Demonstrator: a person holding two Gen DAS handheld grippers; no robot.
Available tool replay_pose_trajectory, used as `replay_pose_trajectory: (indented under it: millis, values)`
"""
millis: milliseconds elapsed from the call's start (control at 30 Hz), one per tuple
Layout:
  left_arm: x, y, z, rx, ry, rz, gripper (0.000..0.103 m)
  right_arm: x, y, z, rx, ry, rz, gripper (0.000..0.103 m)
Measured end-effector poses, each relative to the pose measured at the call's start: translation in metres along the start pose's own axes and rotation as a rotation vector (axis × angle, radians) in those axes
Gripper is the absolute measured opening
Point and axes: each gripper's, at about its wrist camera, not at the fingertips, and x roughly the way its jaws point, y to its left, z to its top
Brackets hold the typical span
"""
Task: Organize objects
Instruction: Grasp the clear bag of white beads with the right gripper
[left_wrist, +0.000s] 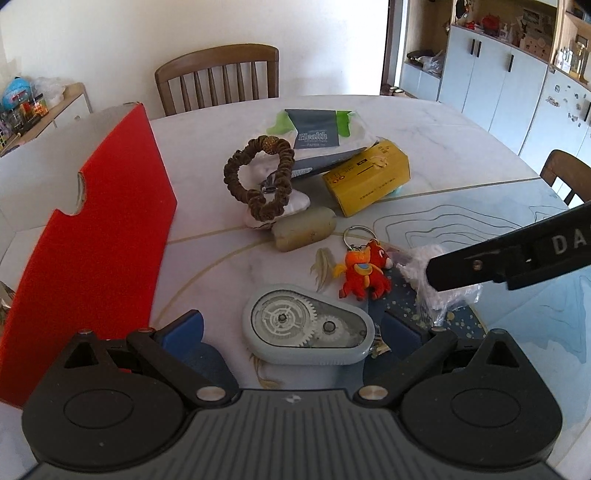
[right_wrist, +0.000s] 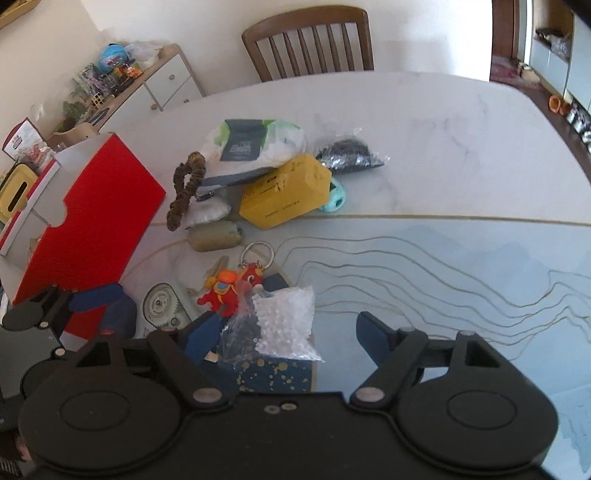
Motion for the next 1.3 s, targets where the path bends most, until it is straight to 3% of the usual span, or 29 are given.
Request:
replay_pose_trajectory:
  millis: [333,567,833,967,1000,1167,1267,1300]
  values:
    - [0.005,0.0,-0.002,-0.021,-0.001,-0.017,0.101,0.015,0.006,0.002,0.014,0.042,0.001,0.069]
    - [0.002,-0.002,-0.004,-0.019,-0.013,-0.047,0.086,0.02,0.012,0.0,-0.005,0.052,0.015,0.06]
    - [-0.001,-0.006,-0.004,-0.009,-0.015,-0.039,0.084,0.018,0.013,-0.001,-0.009,0.047,0.026,0.044]
    - [-0.007,-0.004,0.0,-0.027,-0.033,-0.033,0.06,0.014,0.01,-0.003,-0.011,0.039,0.038,0.04]
    - [-0.006,-0.003,0.002,-0.036,-0.027,-0.034,0.058,0.012,0.009,-0.004,-0.014,0.036,0.039,0.039]
    - [-0.008,-0.005,0.001,-0.018,-0.018,-0.03,0.058,0.006,0.003,-0.008,-0.026,0.042,0.053,0.039]
    - [-0.007,-0.006,0.001,-0.034,-0.001,-0.019,0.077,0.003,0.0,-0.011,-0.029,0.044,0.058,0.039]
    - [-0.007,-0.006,0.001,-0.049,0.004,-0.018,0.078,0.002,-0.002,-0.012,-0.029,0.043,0.06,0.039]
